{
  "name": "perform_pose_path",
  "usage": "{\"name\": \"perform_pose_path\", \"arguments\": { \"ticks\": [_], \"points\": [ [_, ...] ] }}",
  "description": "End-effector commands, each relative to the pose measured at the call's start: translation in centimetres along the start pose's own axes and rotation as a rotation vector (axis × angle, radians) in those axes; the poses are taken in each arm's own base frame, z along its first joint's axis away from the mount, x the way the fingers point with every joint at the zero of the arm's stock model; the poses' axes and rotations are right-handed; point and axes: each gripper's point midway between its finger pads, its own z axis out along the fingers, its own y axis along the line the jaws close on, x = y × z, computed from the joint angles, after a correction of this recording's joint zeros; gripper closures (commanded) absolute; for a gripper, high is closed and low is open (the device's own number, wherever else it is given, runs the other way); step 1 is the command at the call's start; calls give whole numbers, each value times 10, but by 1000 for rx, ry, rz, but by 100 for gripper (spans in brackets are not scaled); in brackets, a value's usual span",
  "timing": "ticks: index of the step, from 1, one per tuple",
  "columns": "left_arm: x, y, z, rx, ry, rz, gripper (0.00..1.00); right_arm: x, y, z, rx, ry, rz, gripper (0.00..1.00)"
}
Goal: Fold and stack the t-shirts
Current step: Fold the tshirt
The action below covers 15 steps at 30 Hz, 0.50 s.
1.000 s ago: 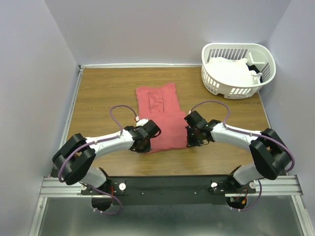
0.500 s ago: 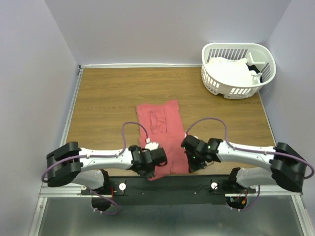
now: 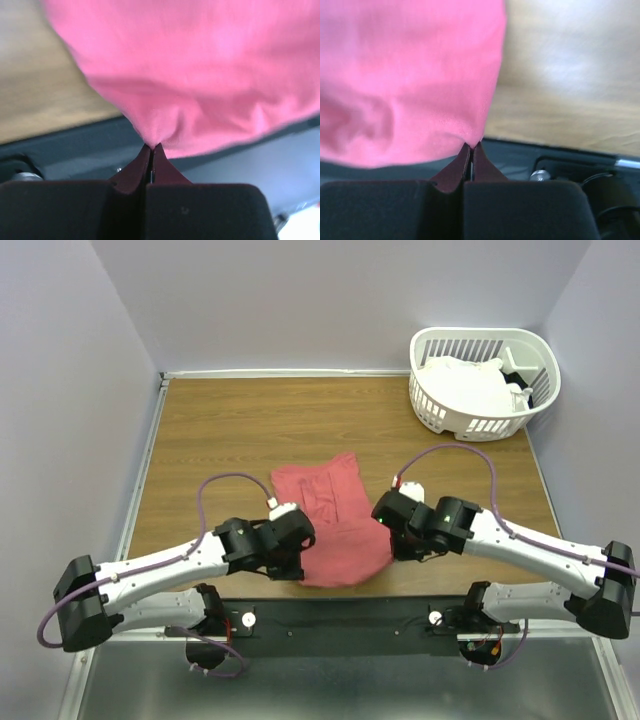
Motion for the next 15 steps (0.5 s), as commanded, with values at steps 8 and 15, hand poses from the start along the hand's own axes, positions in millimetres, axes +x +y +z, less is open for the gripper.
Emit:
{"name": "perform_pose_path", "arguments": {
  "ticks": [8,15],
  "points": [
    [-85,19,-24,-49,-222,25,100,-107,-29,-14,169,-183,-48,99],
    [-136,31,-37,-72,-311,22,100,-156,-17,-22,161,-231,-95,100]
  ]
}}
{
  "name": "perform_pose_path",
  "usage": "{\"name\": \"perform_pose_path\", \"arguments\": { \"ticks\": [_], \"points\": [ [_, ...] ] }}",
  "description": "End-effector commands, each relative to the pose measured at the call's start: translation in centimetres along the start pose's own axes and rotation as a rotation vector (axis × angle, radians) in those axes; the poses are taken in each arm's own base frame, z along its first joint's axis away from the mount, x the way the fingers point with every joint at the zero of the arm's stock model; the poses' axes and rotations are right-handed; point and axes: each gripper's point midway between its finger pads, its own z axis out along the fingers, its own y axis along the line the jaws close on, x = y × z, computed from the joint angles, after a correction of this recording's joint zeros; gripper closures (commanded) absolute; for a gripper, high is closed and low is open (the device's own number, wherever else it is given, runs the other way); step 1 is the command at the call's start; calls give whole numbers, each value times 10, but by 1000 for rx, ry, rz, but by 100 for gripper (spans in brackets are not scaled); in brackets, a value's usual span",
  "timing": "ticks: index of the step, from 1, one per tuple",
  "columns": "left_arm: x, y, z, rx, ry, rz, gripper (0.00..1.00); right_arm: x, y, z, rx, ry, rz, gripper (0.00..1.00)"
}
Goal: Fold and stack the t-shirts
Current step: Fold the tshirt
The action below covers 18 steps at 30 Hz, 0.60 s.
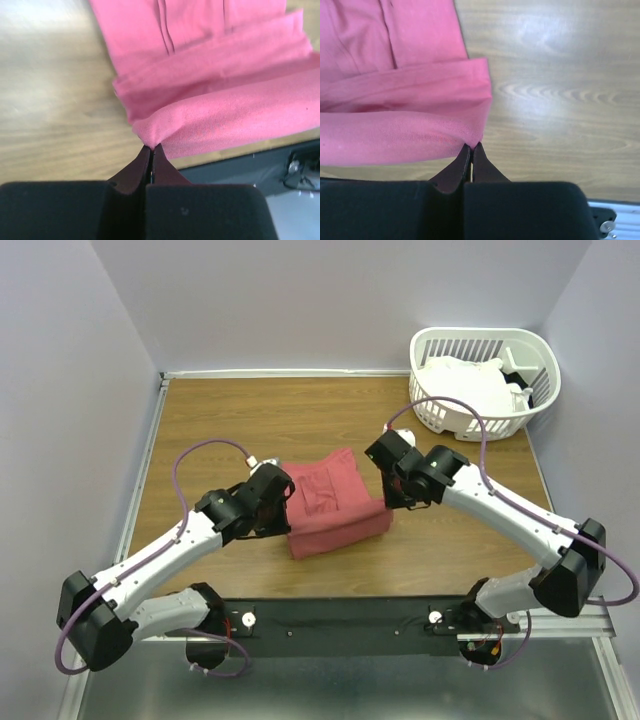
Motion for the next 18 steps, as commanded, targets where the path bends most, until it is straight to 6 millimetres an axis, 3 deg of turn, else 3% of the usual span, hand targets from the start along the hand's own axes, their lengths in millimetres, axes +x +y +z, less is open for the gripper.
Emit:
{"name": "perform_pose_path", "arguments": {
  "ticks": [1,11,18],
  "points": [
    [-30,10,-4,-38,-60,79,100,-37,-8,-4,41,-73,-59,100],
    [-86,27,-2,-67,-146,61,100,-88,2,11,45,-98,-98,99],
    [-119,42,12,-85,-173,58,100,-118,5,38,48,-88,-106,99]
  ]
}}
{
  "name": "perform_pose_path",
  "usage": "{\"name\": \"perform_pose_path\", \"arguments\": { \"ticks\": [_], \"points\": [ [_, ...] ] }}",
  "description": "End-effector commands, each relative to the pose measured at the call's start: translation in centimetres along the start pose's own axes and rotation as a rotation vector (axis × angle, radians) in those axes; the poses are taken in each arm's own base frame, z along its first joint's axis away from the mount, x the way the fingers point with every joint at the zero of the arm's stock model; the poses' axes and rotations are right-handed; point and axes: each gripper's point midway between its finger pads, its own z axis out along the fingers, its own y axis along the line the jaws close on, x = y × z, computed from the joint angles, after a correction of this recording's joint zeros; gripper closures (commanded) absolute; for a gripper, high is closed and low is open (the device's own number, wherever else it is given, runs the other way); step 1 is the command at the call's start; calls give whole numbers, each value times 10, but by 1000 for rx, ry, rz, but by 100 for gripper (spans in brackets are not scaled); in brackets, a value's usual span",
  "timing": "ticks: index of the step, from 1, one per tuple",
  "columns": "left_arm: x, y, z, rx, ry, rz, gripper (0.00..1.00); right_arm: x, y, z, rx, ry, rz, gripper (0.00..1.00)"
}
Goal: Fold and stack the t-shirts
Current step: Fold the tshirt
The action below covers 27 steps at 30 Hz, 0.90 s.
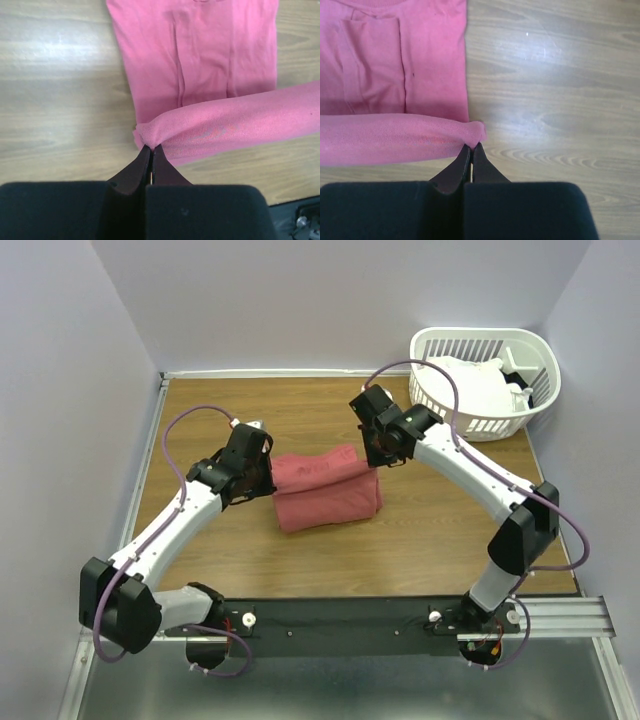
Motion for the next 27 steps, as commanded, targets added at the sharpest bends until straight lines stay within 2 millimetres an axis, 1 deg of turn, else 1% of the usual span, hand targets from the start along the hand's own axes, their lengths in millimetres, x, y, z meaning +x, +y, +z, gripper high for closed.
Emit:
{"name": "perform_pose_path", "arguments": {
  "ticks": [1,2,3,4,5,6,7,8,10,11,12,13,14,15,16,17,18,19,20,21,23,25,26,27],
  "points": [
    [-18,16,8,-35,-16,48,100,-22,-15,18,53,-8,-31,100],
    [-22,17,14,-38,-18,54,100,-26,-15,22,50,-8,-30,99],
    [-28,17,15,-40,-27,56,100,-29,-19,25,55,-6,-25,100],
    [-35,23,17,-52,-38,45,100,-38,-18,26,49,-21,-21,99],
    [-39,24,23,-59,-41,45,100,-40,-17,34,48,-11,-20,99],
    [-45,26,26,-65,-51,49,100,-45,-21,38,50,-9,-11,100],
    [-49,33,33,-81,-42,39,100,-50,-19,44,39,-8,-9,99],
    [-57,32,36,-79,-53,47,100,-53,-24,50,42,-3,-1,100],
    [-65,35,43,-88,-58,47,100,-59,-25,57,36,-2,4,100],
    [-69,39,53,-98,-55,40,100,-66,-25,60,29,-13,13,100],
    [-76,38,56,-96,-66,44,100,-65,-29,72,33,6,17,99],
    [-80,39,61,-99,-68,42,100,-66,-28,78,29,13,18,100],
    [-80,42,75,-111,-50,41,100,-71,-28,82,25,10,24,100],
    [-86,41,79,-113,-52,46,100,-68,-31,96,32,32,27,100],
    [-81,45,93,-124,-17,47,100,-67,-32,102,31,41,30,100],
    [-81,44,99,-126,-7,50,100,-68,-31,107,25,43,35,99],
    [-85,44,104,-126,-16,48,100,-65,-32,118,30,61,37,100],
    [-85,44,110,-126,-12,52,100,-62,-32,124,28,72,36,99],
    [-82,47,120,-135,2,51,100,-61,-31,129,25,76,39,99],
    [-84,50,123,-151,-1,50,100,-59,-32,134,28,84,41,99],
    [-80,57,132,-179,21,41,100,-55,-30,147,26,91,43,99],
    [-79,61,133,-190,19,34,100,-55,-30,153,24,92,42,99],
    [-83,61,132,-187,4,27,100,-56,-30,157,25,85,44,99],
    [-80,64,132,-196,2,14,100,-56,-30,158,26,82,44,97]
  ]
}}
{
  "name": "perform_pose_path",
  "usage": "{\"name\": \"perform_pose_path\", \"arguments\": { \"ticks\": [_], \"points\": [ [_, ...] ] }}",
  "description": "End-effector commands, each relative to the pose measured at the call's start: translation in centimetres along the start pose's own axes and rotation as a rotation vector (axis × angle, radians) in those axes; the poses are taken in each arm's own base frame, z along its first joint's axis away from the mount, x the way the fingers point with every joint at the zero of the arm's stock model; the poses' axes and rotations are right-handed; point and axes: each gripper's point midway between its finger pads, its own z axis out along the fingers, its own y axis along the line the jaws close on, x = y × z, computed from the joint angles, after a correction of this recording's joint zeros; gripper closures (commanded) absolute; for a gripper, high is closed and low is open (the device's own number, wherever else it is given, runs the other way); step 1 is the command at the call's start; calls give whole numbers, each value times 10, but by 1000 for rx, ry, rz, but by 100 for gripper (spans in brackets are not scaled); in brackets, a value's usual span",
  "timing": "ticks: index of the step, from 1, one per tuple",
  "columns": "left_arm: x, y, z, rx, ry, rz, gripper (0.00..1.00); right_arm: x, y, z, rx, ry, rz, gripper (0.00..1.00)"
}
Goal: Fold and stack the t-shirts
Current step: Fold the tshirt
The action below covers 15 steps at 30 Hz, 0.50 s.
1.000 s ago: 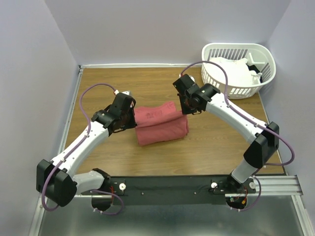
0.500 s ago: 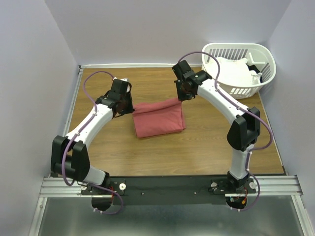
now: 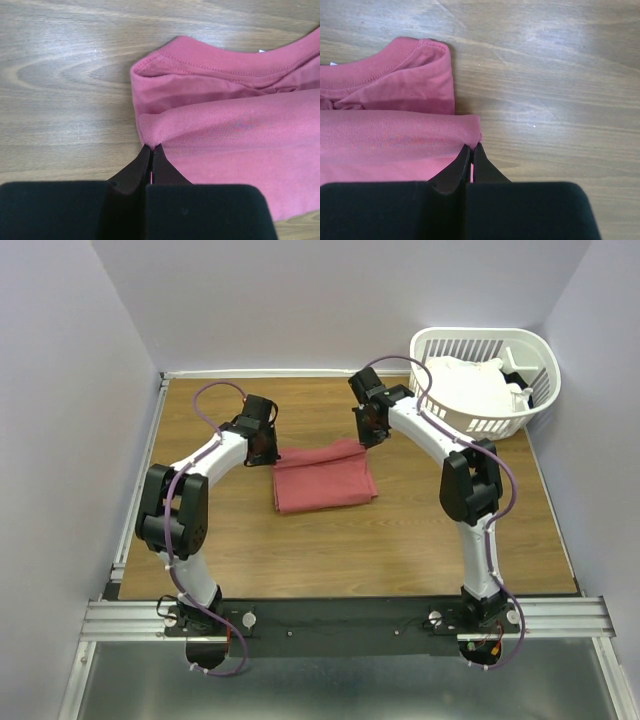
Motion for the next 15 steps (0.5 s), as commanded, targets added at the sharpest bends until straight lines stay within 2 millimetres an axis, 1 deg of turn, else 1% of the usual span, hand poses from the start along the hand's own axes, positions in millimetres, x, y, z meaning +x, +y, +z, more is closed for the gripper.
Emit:
{"name": "perform_pose_path", "arguments": {
  "ticks": [1,2,5,6,7,8,9,10,11,12,13,14,15],
  "points": [
    [-14,31,-4,-104,-54,-24,100,-11,-19,11,47,-31,-4,94],
    [-15,33,-2,-107,-60,-33,99,-14,-18,13,47,-44,-2,91],
    [-13,34,0,-102,-54,-46,90,-20,-14,11,26,-67,6,85],
    [-12,32,-1,-92,-55,-51,84,-24,-11,4,8,-84,13,79],
    [-12,32,-3,-88,-61,-55,80,-27,-10,0,-1,-98,14,77],
    [-17,30,-11,-80,-85,-61,70,-28,-9,-2,-14,-111,18,73],
    [-18,29,-14,-76,-96,-68,62,-29,-8,-6,-22,-120,16,68],
    [-15,30,-17,-77,-97,-75,52,-34,-8,-18,-33,-148,18,59],
    [-20,29,-27,-65,-127,-84,38,-38,-6,-23,-52,-168,20,55],
    [-16,29,-30,-62,-128,-89,32,-31,-6,-23,-55,-162,14,52],
    [-16,27,-35,-52,-138,-103,29,-36,-6,-37,-74,-195,21,49],
    [-22,23,-50,-27,-177,-113,24,-41,-3,-41,-96,-227,23,49],
    [-18,20,-54,-4,-183,-117,23,-30,2,-39,-139,-209,12,49]
  ]
}}
